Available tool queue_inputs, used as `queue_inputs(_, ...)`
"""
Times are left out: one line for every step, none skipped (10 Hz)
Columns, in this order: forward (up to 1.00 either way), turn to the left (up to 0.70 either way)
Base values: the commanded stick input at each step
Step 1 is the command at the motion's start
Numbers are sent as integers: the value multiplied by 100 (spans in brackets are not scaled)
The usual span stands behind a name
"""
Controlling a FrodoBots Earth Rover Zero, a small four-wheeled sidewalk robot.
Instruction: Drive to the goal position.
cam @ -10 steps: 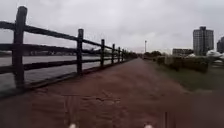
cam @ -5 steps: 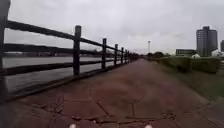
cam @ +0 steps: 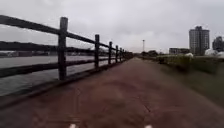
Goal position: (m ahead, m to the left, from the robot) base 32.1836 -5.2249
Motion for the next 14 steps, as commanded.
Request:
queue_inputs(100,-24)
queue_inputs(100,-8)
queue_inputs(100,0)
queue_inputs(100,0)
queue_inputs(100,0)
queue_inputs(100,0)
queue_inputs(100,0)
queue_inputs(100,0)
queue_inputs(100,-32)
queue_inputs(100,-40)
queue_inputs(100,-40)
queue_inputs(100,-40)
queue_inputs(100,-22)
queue_inputs(100,0)
